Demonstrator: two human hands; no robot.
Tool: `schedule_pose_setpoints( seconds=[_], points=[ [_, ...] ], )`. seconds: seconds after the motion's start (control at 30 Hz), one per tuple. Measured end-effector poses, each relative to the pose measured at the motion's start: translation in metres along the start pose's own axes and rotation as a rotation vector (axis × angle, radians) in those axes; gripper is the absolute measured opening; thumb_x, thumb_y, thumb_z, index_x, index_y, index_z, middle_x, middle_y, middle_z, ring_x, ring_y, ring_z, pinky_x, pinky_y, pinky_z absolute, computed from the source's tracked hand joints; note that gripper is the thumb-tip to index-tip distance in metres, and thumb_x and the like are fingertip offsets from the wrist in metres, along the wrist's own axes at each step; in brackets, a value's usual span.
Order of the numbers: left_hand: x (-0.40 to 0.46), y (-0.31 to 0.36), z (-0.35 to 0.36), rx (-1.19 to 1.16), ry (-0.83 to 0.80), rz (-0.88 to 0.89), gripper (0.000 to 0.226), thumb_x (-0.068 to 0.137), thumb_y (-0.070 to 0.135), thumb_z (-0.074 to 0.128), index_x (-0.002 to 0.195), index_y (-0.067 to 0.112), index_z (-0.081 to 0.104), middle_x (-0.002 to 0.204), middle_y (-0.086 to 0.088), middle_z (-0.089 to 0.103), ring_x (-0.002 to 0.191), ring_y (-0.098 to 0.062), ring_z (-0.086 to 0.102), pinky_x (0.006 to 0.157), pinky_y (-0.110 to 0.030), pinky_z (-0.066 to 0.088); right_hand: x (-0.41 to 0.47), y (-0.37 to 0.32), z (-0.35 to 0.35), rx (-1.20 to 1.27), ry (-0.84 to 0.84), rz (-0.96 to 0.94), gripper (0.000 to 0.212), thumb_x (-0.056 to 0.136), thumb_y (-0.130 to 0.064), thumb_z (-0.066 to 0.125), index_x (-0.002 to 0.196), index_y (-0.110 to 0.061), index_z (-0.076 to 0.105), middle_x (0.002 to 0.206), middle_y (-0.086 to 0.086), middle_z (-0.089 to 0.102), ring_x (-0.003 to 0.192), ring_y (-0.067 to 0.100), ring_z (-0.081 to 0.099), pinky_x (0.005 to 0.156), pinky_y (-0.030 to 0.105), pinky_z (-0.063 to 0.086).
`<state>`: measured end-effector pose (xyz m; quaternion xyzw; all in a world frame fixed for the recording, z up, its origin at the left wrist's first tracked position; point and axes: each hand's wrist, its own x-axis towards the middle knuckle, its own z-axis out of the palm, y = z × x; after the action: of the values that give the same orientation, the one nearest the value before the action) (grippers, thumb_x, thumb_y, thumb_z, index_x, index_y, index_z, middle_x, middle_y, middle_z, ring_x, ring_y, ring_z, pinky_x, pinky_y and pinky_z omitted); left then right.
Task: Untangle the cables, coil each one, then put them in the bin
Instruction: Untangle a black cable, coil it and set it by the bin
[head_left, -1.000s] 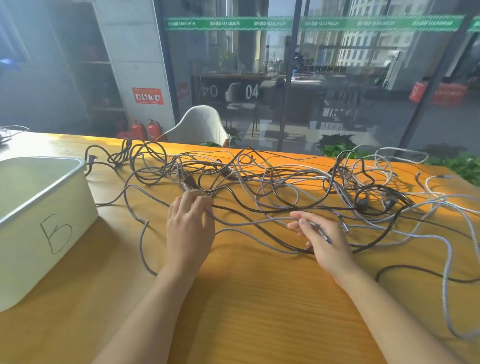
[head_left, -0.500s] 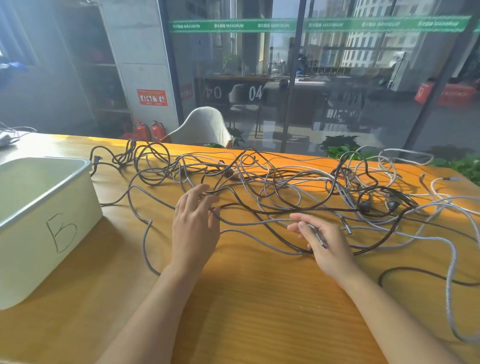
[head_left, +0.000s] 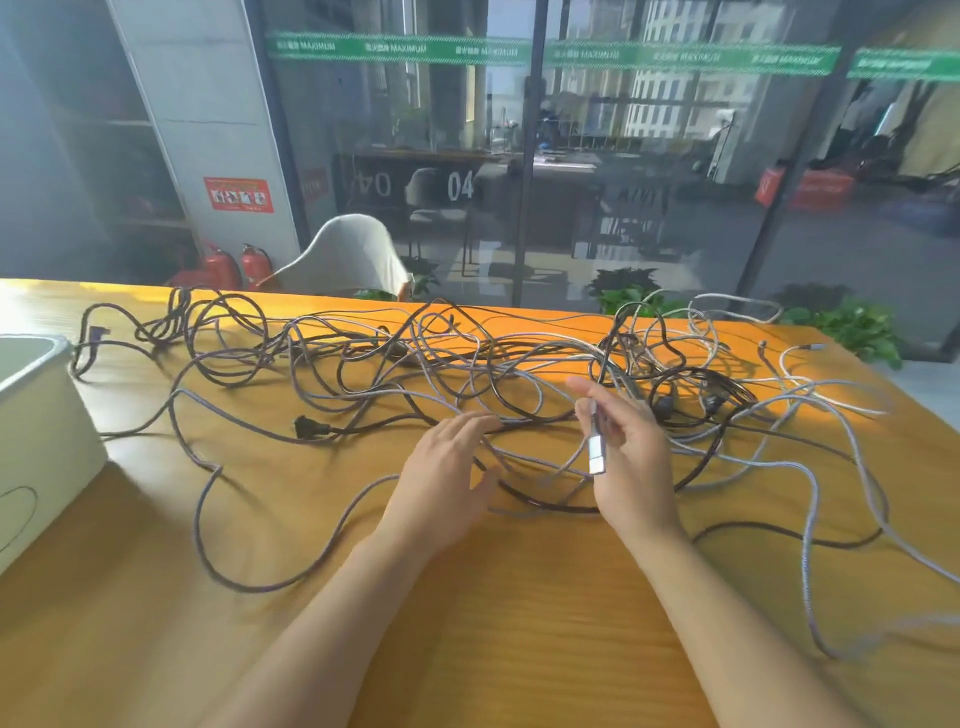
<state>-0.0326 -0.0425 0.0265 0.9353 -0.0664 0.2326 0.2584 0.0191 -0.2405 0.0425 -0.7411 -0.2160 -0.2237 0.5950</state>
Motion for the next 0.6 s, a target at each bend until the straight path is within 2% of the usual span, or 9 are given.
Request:
schedule_pose_setpoints(
  seconds=[0.07, 0.13, 0.17, 0.23, 0.3, 0.37, 0.43, 0.53, 0.6],
  points=[
    [0.005, 0.013, 0.007, -0.063, -0.056, 0.031, 0.050, 0.092, 0.021, 0.069, 0.141, 0.021, 0.059, 0.139, 0.006, 0.063, 0.130, -0.012, 0.052, 0.111, -0.022, 0.032, 0.003, 0.006, -0.006, -0.157, 0.019, -0.134, 0.031, 0.105, -0.010, 0.060, 0.122, -0.029, 0.077, 0.102, -0.020, 0.051, 0.103, 0.022, 0.060, 0.096, 0.048, 0.053],
    [0.005, 0.017, 0.011, -0.091, -0.085, 0.056, 0.045, 0.093, 0.023, 0.066, 0.138, 0.022, 0.062, 0.129, 0.008, 0.067, 0.120, -0.010, 0.055, 0.109, -0.025, 0.038, 0.005, 0.006, -0.011, -0.206, -0.006, -0.203, 0.029, 0.105, -0.016, 0.057, 0.123, -0.026, 0.077, 0.112, -0.013, 0.054, 0.108, 0.027, 0.061, 0.096, 0.050, 0.054],
    [0.003, 0.016, 0.012, -0.091, -0.081, 0.066, 0.042, 0.094, 0.024, 0.066, 0.136, 0.022, 0.064, 0.124, 0.009, 0.069, 0.114, -0.008, 0.056, 0.107, -0.026, 0.039, 0.004, 0.004, -0.013, -0.196, -0.039, -0.202, 0.029, 0.105, -0.014, 0.058, 0.124, -0.024, 0.077, 0.115, -0.013, 0.061, 0.110, 0.023, 0.065, 0.096, 0.047, 0.055],
    [-0.001, 0.011, 0.009, -0.067, -0.049, 0.071, 0.035, 0.096, 0.029, 0.066, 0.131, 0.024, 0.067, 0.120, 0.012, 0.070, 0.105, -0.008, 0.057, 0.103, -0.026, 0.039, 0.000, -0.003, -0.015, -0.172, -0.079, -0.158, 0.029, 0.104, -0.008, 0.061, 0.125, -0.022, 0.076, 0.107, -0.015, 0.072, 0.104, 0.012, 0.071, 0.093, 0.033, 0.057],
    [-0.005, 0.007, 0.002, -0.046, 0.026, 0.062, 0.029, 0.097, 0.035, 0.066, 0.125, 0.027, 0.071, 0.113, 0.016, 0.071, 0.097, -0.008, 0.057, 0.096, -0.028, 0.042, -0.004, -0.010, -0.014, -0.166, -0.063, -0.119, 0.022, 0.104, -0.022, 0.065, 0.122, -0.020, 0.078, 0.089, -0.015, 0.075, 0.089, 0.007, 0.074, 0.082, 0.022, 0.056],
    [-0.007, 0.008, -0.006, -0.087, 0.094, 0.041, 0.028, 0.098, 0.041, 0.064, 0.121, 0.028, 0.073, 0.105, 0.026, 0.066, 0.092, -0.009, 0.058, 0.089, -0.028, 0.043, -0.007, -0.015, -0.011, -0.155, -0.043, -0.074, 0.022, 0.099, -0.036, 0.067, 0.111, -0.022, 0.079, 0.075, -0.012, 0.074, 0.070, 0.009, 0.073, 0.071, 0.025, 0.058],
    [-0.009, 0.015, -0.014, -0.213, 0.109, 0.021, 0.028, 0.102, 0.045, 0.062, 0.123, 0.030, 0.073, 0.107, 0.031, 0.066, 0.093, -0.007, 0.061, 0.090, -0.024, 0.044, -0.008, -0.017, -0.009, -0.166, -0.035, -0.062, 0.012, 0.095, -0.037, 0.072, 0.098, -0.026, 0.077, 0.071, -0.011, 0.074, 0.060, 0.010, 0.071, 0.062, 0.034, 0.059],
    [-0.011, 0.033, -0.018, -0.504, 0.026, -0.068, 0.031, 0.104, 0.044, 0.055, 0.126, 0.031, 0.073, 0.116, 0.024, 0.073, 0.112, -0.009, 0.065, 0.092, -0.024, 0.048, -0.011, -0.021, -0.004, -0.192, -0.035, -0.071, 0.018, 0.094, -0.043, 0.071, 0.090, -0.027, 0.077, 0.069, -0.015, 0.071, 0.057, 0.010, 0.067, 0.058, 0.034, 0.055],
    [-0.011, 0.044, -0.017, -0.694, -0.010, -0.153, 0.033, 0.105, 0.041, 0.051, 0.121, 0.028, 0.076, 0.113, 0.018, 0.076, 0.113, -0.006, 0.067, 0.095, -0.025, 0.050, -0.014, -0.023, 0.001, -0.216, -0.034, -0.085, 0.019, 0.094, -0.043, 0.073, 0.088, -0.026, 0.078, 0.065, -0.018, 0.067, 0.057, 0.010, 0.063, 0.056, 0.031, 0.051]
  ],
)
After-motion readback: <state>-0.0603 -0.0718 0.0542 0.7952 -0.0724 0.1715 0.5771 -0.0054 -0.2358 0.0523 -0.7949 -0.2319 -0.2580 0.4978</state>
